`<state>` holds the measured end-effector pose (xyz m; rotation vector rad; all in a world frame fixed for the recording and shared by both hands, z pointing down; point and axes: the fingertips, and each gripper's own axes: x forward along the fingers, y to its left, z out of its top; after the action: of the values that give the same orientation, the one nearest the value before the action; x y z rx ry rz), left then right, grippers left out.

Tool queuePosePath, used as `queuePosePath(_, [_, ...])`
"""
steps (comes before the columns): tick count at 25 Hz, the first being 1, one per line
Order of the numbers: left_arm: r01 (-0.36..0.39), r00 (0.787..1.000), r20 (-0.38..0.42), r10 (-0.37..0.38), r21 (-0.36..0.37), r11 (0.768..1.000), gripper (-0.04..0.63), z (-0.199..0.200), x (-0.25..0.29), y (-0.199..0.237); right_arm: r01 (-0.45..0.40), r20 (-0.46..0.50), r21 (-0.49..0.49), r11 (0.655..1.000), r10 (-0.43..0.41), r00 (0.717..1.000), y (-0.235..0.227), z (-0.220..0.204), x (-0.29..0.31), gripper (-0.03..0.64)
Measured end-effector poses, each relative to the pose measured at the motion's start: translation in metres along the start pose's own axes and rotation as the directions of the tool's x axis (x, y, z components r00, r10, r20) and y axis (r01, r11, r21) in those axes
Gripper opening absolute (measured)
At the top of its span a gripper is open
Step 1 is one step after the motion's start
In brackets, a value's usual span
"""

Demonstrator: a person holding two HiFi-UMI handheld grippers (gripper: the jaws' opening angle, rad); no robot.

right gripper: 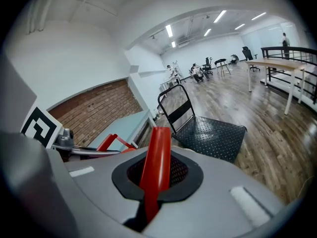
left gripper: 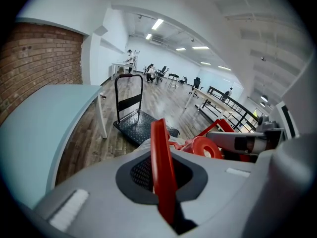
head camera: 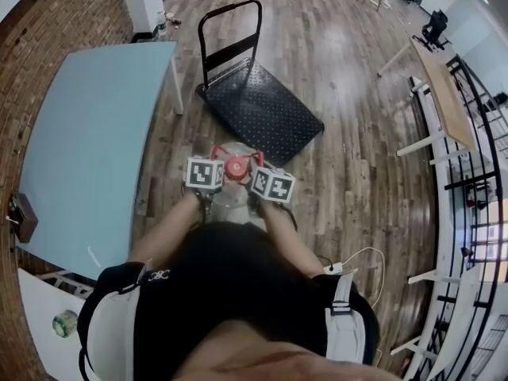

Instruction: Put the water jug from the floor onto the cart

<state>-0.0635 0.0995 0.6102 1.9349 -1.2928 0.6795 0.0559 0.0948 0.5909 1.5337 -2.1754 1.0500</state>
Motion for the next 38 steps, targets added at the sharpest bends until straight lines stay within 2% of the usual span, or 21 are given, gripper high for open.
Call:
queuePosePath(9, [-0.018,0.999,0.027,0.018,-0.012,1.0,0.009,0.073,0.054,0.0,-0.031,0.012,-0.016,0.999,0.031,0.999,-0.032,0.073,0.052,0.018])
queuePosePath(18, [-0.039,0.998,0.038,0.041,-0.046,0.998,0.008,0.107,0.084,0.012,-0.046,0.009,-0.035,0.998,0.046,0.999,-0.044,0.107,0.088,0.018])
queuePosePath(30, [0.001,0.998,-0.055,-0.002,-0.029,1.0,0.011,0.132,0.146,0.05,0.001,-0.076,0.023,1.0,0.001,0.997,-0.059,0.116,0.165,0.018])
queuePosePath(38, [0.038,0.997,-0.067,-0.037,0.014,0.999,0.011,0.19,0.183,0.079,0.033,-0.085,0.059,0.998,-0.028,0.996,-0.061,0.16,0.219,0.018])
